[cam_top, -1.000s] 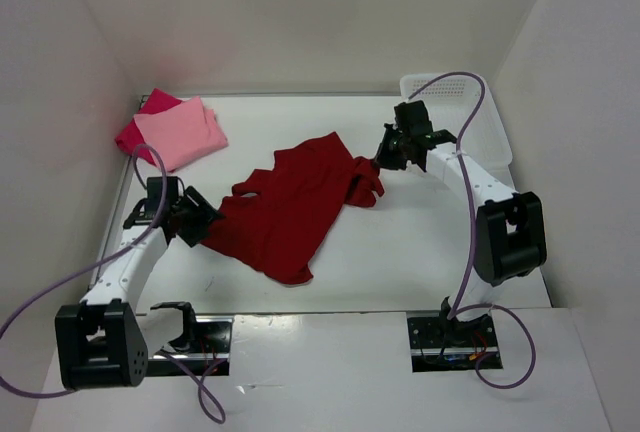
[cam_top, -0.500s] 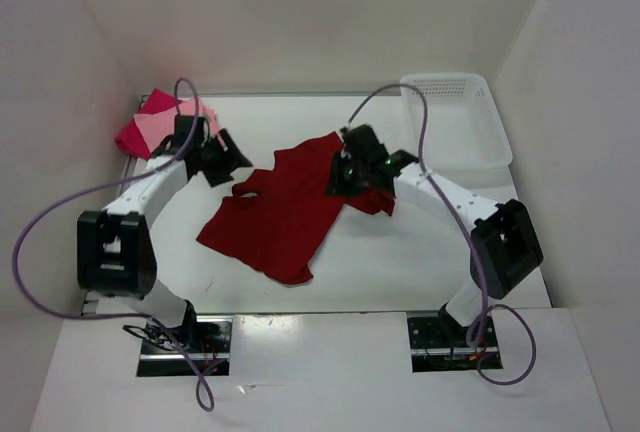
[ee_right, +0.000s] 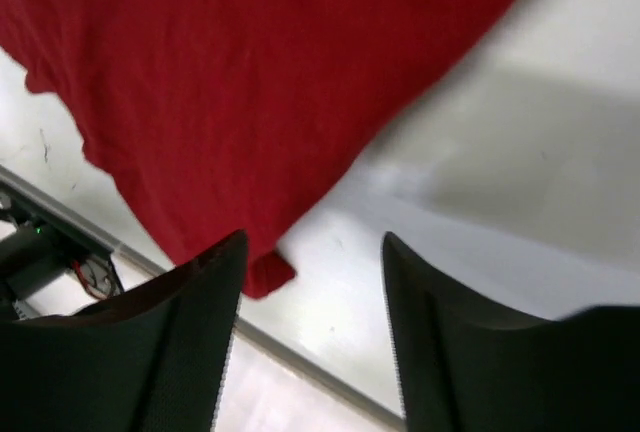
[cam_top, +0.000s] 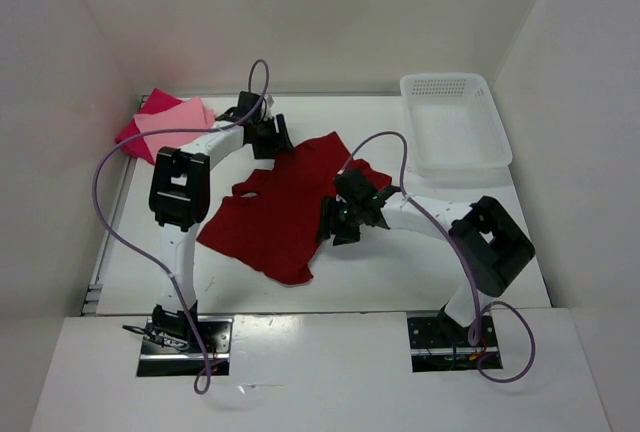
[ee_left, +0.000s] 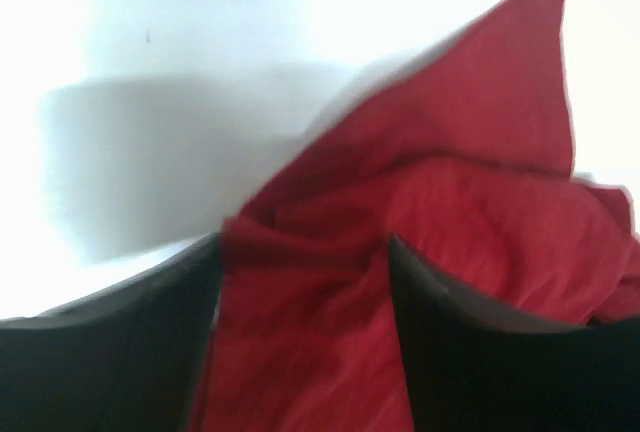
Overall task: Fold and stack the t-shirts
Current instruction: Flatten out the tshirt
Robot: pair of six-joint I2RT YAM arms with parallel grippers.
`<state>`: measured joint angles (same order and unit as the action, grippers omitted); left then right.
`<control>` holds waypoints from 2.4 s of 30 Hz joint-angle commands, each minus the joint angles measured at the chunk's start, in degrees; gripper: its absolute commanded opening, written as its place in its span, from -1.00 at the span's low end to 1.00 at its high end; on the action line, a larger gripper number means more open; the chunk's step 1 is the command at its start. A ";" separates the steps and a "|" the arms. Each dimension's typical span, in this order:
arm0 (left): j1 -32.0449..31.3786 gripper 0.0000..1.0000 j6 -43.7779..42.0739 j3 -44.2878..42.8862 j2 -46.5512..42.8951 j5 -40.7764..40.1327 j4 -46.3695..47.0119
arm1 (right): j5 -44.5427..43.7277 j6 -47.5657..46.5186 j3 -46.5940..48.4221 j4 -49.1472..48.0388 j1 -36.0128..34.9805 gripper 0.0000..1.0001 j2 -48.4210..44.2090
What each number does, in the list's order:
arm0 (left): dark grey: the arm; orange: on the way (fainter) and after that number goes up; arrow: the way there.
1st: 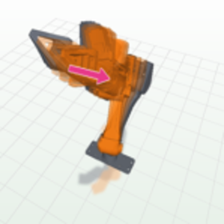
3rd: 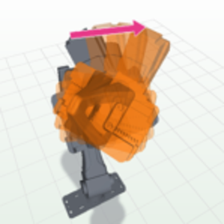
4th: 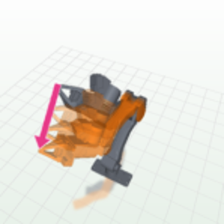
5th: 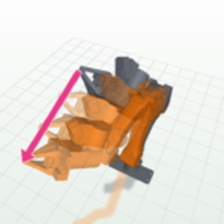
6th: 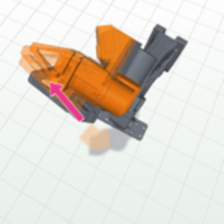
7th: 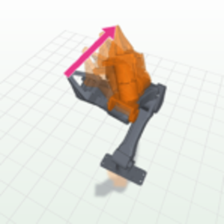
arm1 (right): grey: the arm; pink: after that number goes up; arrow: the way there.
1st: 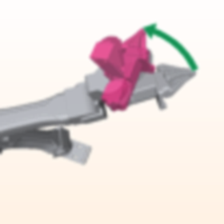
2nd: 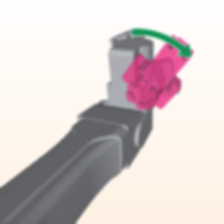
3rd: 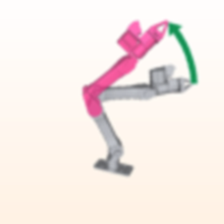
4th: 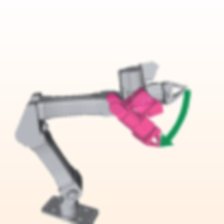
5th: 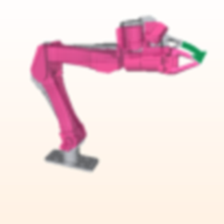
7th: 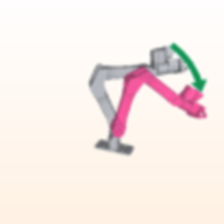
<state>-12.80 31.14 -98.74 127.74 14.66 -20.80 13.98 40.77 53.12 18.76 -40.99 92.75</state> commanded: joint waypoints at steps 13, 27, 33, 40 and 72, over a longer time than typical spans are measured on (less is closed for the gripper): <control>-5.30 -1.00 5.42 11.01 -22.16 6.34 6.11 | -4.57 0.97 3.40 -5.05 3.99 -0.38 2.01; -34.66 -0.44 21.07 36.06 -39.49 16.39 12.20 | -4.14 -5.62 -3.20 8.66 30.27 0.26 -20.69; -24.66 -0.86 20.63 37.31 -45.56 12.06 11.83 | 2.02 -4.21 -6.45 3.66 29.49 0.37 -14.90; -17.45 -0.47 13.80 31.85 -42.50 12.34 3.16 | 0.09 -3.16 -0.84 1.71 27.28 0.52 -6.89; 11.90 -1.00 4.45 -2.69 -42.47 13.29 -6.11 | 2.18 -5.01 45.82 12.35 30.16 -0.93 -10.47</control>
<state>-6.81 33.65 -97.12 94.00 23.46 -27.90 13.56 36.75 90.76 29.17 -13.19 85.23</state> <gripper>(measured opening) 0.014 0.096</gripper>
